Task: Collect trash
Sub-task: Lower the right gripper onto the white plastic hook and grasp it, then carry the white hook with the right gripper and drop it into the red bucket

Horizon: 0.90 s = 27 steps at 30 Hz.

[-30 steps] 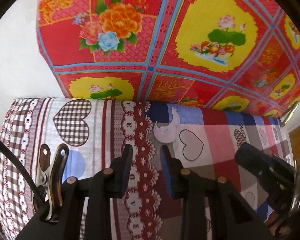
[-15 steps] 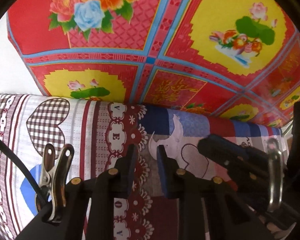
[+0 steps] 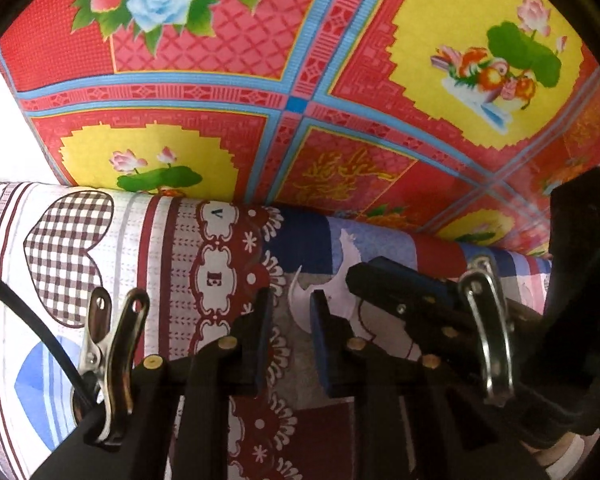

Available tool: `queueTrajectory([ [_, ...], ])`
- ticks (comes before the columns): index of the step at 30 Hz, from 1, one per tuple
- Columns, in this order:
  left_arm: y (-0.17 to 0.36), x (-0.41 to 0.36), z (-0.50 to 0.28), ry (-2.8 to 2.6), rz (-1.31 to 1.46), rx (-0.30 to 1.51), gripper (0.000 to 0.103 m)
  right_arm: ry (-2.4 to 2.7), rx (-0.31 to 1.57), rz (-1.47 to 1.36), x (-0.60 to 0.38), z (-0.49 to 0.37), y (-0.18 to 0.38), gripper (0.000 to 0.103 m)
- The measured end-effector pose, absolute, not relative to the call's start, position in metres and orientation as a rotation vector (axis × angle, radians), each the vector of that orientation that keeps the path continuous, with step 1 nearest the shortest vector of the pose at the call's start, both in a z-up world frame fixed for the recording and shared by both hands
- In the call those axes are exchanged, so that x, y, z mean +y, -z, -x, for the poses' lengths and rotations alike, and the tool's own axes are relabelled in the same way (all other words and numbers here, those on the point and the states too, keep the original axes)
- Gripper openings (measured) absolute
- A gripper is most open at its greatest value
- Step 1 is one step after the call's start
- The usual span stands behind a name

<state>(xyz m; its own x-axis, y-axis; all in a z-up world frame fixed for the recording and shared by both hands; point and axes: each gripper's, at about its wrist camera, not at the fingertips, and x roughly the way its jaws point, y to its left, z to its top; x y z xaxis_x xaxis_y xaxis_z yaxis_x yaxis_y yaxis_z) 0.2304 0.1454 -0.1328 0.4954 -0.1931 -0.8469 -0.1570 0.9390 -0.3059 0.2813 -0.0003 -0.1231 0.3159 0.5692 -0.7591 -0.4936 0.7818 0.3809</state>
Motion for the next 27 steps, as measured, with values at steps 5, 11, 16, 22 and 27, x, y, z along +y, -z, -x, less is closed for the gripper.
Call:
queueTrajectory([
  [5,0.143,0.136,-0.230,0.041,0.376,1.052,0.010,-0.693,1.030,-0.100,-0.001,-0.280,0.122,0.013],
  [11,0.137,0.127,-0.222,0.053,0.379,1.041,0.010,-0.706,0.988,-0.114,-0.001,-0.271,0.106,0.012],
  [16,0.131,0.131,-0.210,0.048,0.392,1.023,0.010,-0.725,0.972,-0.108,0.005,-0.261,0.097,0.012],
  [22,0.121,0.147,-0.195,0.024,0.418,0.993,0.010,-0.762,0.961,-0.102,0.016,-0.244,0.087,0.012],
  [27,0.112,0.162,-0.171,-0.007,0.432,0.964,0.010,-0.807,0.939,-0.079,0.038,-0.225,0.078,0.012],
])
